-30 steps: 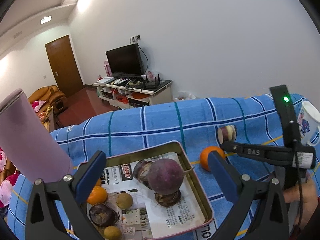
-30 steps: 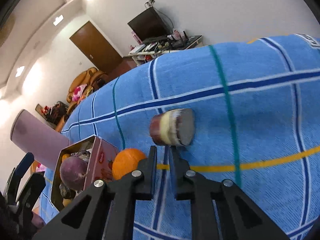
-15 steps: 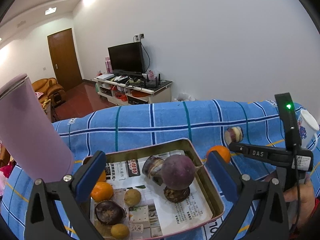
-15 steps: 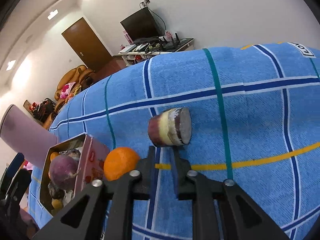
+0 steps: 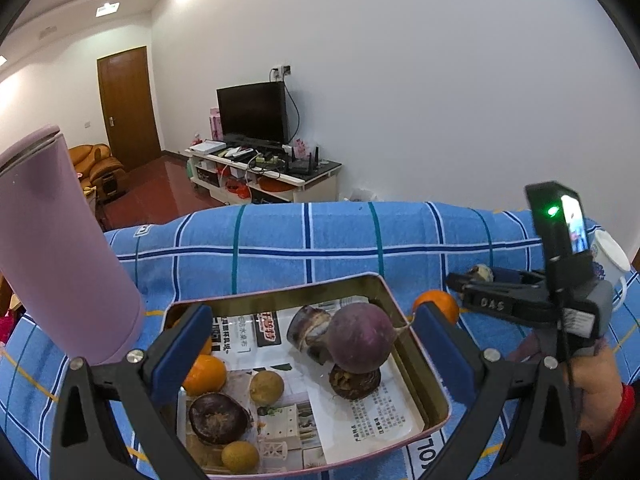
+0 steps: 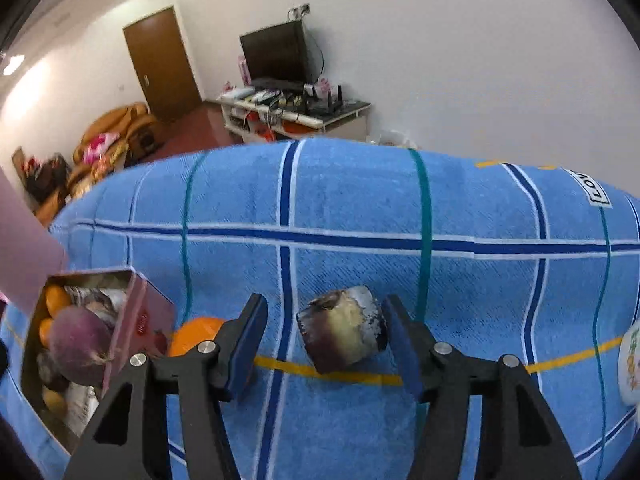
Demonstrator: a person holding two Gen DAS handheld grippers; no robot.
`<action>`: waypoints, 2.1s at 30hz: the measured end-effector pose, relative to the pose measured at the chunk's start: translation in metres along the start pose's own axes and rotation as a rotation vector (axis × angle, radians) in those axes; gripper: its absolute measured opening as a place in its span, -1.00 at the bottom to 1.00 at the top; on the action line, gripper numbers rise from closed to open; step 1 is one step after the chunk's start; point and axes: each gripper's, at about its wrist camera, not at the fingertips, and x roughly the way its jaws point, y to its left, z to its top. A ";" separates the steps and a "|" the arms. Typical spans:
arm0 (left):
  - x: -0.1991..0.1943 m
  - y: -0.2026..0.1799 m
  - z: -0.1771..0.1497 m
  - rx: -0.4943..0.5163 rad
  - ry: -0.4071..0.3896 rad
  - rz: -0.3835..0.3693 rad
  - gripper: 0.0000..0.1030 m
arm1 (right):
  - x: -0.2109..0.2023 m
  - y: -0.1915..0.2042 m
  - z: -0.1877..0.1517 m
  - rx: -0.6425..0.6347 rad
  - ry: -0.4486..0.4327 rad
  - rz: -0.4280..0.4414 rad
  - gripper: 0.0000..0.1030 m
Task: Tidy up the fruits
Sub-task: 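Grasp the small round can with beige lid using the right gripper, then grasp the orange with the left gripper while the right gripper holds the can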
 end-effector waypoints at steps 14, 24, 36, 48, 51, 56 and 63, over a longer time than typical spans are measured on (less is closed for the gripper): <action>-0.004 -0.046 0.004 0.106 -0.002 -0.071 1.00 | -0.037 -0.029 -0.028 0.048 -0.097 0.010 -0.16; 0.061 -0.155 0.008 0.204 0.160 0.076 0.64 | -0.102 -0.077 -0.089 0.142 -0.163 0.016 -0.16; 0.127 -0.177 -0.001 -0.001 0.328 0.341 0.61 | -0.130 -0.116 -0.104 0.223 -0.191 0.049 -0.16; 0.152 -0.168 0.007 -0.152 0.329 0.333 0.71 | -0.133 -0.114 -0.104 0.224 -0.198 0.064 -0.16; 0.147 -0.172 0.004 -0.135 0.333 0.321 0.58 | -0.133 -0.116 -0.104 0.240 -0.201 0.068 -0.16; 0.137 -0.187 0.000 -0.105 0.358 0.193 0.30 | -0.137 -0.122 -0.104 0.260 -0.210 0.056 -0.16; 0.137 -0.191 -0.001 -0.100 0.313 0.158 0.36 | -0.136 -0.123 -0.106 0.265 -0.203 0.048 -0.16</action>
